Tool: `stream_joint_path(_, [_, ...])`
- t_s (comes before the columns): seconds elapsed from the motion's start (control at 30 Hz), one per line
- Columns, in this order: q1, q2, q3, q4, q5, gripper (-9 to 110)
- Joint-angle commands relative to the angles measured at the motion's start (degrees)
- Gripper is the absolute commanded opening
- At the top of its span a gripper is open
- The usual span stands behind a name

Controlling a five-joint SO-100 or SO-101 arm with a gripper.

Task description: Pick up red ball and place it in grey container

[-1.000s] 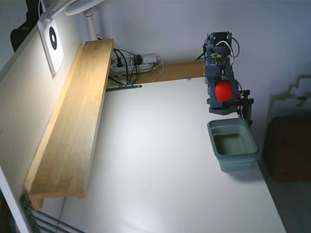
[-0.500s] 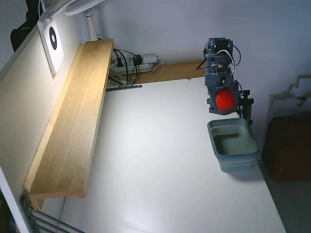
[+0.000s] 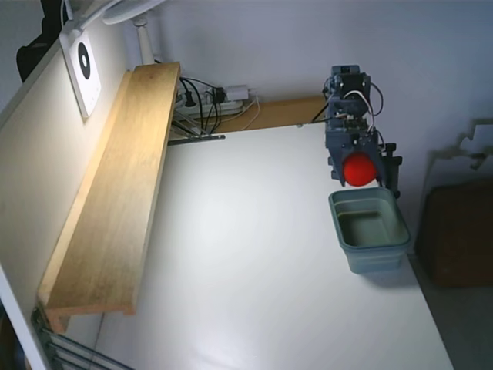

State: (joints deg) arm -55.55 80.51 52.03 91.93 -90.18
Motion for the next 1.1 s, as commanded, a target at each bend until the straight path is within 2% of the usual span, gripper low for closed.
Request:
stream_joint_path(0.0, [-0.96,1.04,-2.67,0.25,0.18,38])
stream_joint_path(0.57, [0.41,1.64,-2.25,0.37,0.18,37])
stream_joint_path(1.07, [11.8,6.6,1.23,1.4,0.18,32])
